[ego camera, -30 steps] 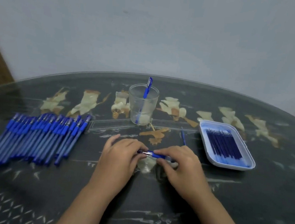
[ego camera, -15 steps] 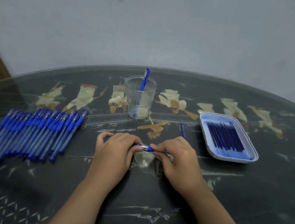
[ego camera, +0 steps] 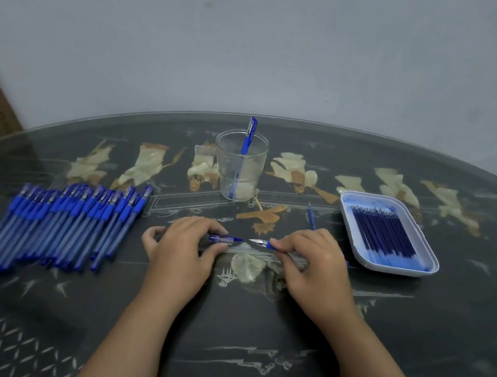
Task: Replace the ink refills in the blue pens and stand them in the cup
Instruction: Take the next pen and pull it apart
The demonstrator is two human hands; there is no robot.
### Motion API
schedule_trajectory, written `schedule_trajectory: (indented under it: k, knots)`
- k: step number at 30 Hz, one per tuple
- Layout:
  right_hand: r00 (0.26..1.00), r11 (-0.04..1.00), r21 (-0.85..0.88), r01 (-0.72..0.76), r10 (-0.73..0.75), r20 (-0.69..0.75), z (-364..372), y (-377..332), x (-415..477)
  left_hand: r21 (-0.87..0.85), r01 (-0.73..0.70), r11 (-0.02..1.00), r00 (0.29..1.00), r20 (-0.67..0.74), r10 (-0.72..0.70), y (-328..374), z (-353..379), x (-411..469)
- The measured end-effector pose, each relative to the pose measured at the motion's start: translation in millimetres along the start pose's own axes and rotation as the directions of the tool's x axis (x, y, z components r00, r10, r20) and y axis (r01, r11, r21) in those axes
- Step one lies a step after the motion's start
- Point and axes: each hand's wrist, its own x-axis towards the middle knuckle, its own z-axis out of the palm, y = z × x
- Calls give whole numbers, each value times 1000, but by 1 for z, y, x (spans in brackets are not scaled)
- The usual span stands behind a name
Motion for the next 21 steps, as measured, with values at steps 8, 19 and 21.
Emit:
schedule_trajectory:
  k: [8, 19, 21]
  knots:
    - [998, 998, 45, -41, 39, 51, 0, 1, 2, -47, 38, 998, 998, 59, -35, -1, -1, 2]
    - [998, 993, 110, 42, -46, 30, 1, -9, 6, -242, -224, 944, 974, -43, 221, 11, 1, -1]
    - [998, 991, 116, 62, -65, 21, 3, -11, 6, -250, -230, 941, 973, -67, 220, 10, 2, 0]
